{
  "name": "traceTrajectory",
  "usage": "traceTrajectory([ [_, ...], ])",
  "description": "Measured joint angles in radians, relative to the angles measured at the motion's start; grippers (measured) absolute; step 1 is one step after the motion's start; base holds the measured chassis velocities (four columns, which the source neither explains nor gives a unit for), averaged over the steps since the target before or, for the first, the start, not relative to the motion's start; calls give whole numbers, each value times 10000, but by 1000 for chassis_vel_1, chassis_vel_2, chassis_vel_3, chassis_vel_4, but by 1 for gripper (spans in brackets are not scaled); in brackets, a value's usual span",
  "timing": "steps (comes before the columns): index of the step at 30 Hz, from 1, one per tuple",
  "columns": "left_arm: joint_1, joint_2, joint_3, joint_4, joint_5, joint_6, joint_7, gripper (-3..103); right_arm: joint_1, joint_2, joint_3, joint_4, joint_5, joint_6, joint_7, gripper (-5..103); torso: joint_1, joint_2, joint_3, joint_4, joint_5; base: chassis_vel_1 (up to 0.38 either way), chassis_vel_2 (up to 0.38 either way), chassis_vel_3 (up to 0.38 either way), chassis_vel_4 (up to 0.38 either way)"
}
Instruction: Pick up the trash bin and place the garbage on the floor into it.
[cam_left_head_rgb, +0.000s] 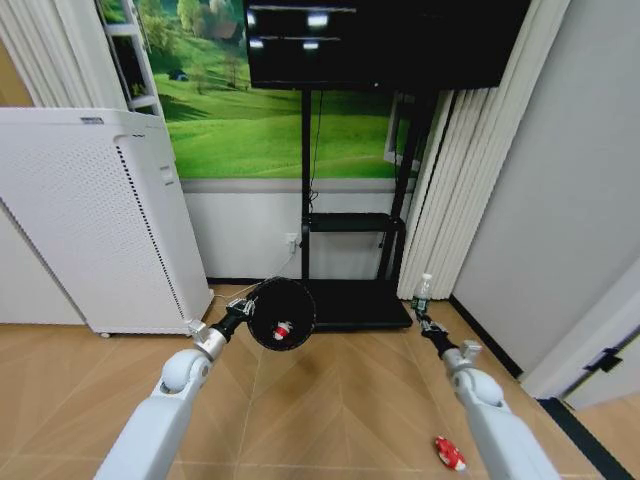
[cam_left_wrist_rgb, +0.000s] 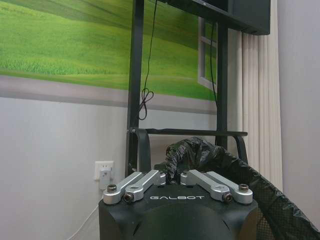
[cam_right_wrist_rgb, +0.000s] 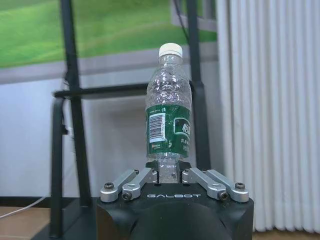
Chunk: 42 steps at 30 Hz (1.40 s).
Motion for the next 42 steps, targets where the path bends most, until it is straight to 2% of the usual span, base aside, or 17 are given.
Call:
traceTrajectory([
  [2,-1,3,-3,5,1,0,8,7,-28,-60,4,31,52,0,-62,17,0,0,0,0,0,0,0,0,0],
  [4,1,39,-21,96,0,-8,75,7,-437,-769,136,350,761,98,-938,17,0,0,0,3,1,0,0,0,0],
  [5,1,39,-21,96,0,-8,75,7,-437,-769,136,350,761,98,-938,17,0,0,0,3,1,0,0,0,0],
  [7,1,55,-21,183,30,-42,120,7,-916,-1200,276,666,1201,301,-1530,17,0,0,0,1,0,0,0,0,0],
  [9,1,61,-5,203,45,-50,127,7,-1075,-1304,309,783,1315,371,-1651,17,0,0,0,-1,-1,0,0,0,0],
  [11,-95,109,300,222,57,-45,104,7,-2041,-1671,334,1805,1751,804,-2180,17,-1,0,0,-1,-1,0,0,0,0],
  [14,-224,161,549,222,62,-6,-2,7,-2400,-1707,189,2435,1647,961,-2338,17,0,0,0,1,1,0,0,0,0],
  [19,-424,192,830,316,86,27,-141,7,-2688,-1693,-1,3445,1293,952,-2311,17,0,0,0,2,-2,0,0,0,0],
  [25,-1185,-114,1555,687,214,16,-309,7,-2387,-1561,-701,4893,430,382,-1736,17,0,0,0,3,-1,0,0,0,0],
  [30,-1510,-540,1883,959,367,-67,-320,7,-2171,-1560,-1227,5443,94,39,-1435,17,1,0,1,1,-1,0,0,0,0],
  [42,-1715,-1150,2363,1224,581,-222,-333,7,-2090,-1350,-2323,6231,-850,-169,-1137,17,1,-1,1,1,-1,0,0,0,0],
])
